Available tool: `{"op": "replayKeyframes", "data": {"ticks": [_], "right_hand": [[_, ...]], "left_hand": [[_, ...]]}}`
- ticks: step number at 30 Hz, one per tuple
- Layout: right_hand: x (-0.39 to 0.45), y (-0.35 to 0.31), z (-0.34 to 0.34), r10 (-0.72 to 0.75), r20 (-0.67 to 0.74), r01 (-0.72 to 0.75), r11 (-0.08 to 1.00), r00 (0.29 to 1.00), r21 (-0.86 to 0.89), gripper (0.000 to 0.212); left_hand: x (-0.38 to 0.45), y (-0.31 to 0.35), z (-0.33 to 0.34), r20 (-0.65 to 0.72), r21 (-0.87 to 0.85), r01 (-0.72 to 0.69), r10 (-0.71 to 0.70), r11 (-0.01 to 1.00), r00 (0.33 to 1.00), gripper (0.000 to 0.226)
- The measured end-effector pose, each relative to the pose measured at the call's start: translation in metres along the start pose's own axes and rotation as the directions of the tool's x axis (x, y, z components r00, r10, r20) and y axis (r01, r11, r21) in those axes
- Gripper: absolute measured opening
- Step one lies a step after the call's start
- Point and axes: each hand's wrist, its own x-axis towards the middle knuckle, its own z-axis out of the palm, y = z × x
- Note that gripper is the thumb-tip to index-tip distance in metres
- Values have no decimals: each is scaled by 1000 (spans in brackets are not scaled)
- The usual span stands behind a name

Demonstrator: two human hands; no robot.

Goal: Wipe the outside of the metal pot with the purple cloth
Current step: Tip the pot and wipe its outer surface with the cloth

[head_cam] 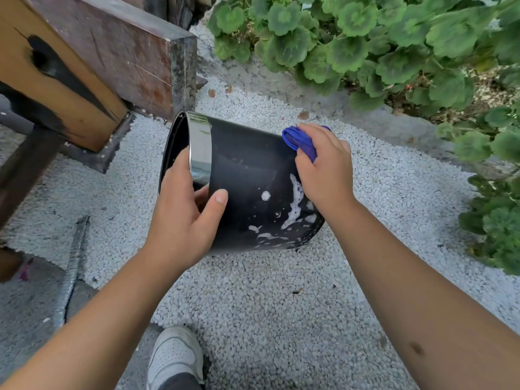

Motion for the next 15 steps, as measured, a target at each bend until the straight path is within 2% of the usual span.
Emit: {"op": "replayKeyframes", "data": {"ticks": [3, 4, 6, 9, 12, 15], "right_hand": [[-10, -21, -5, 37, -47, -32, 993, 998, 113, 42], [-14, -33, -6, 14, -52, -6, 988, 999, 151, 43], [-26, -64, -3, -122, -45, 128, 973, 992, 192, 46], [-48, -101, 13, -342, -27, 342, 928, 939, 147, 51], [-62, -107, 27, -342, 31, 340, 939, 939, 53, 50], [-62, -92, 33, -389, 6, 388, 921, 921, 28, 44]], "left_hand": [[-1, 0, 4, 6, -65, -33, 34, 997, 999, 48], [0, -1, 4, -4, -73, -37, 37, 997, 999, 44], [1, -3, 3, -27, -59, -18, 16, 998, 999, 43], [0, -2, 1, -84, 68, -29, 34, 997, 996, 54], [-1, -1, -3, -113, 115, -25, 38, 993, 993, 51], [1, 0, -6, -121, 100, 2, 10, 995, 993, 65]]}}
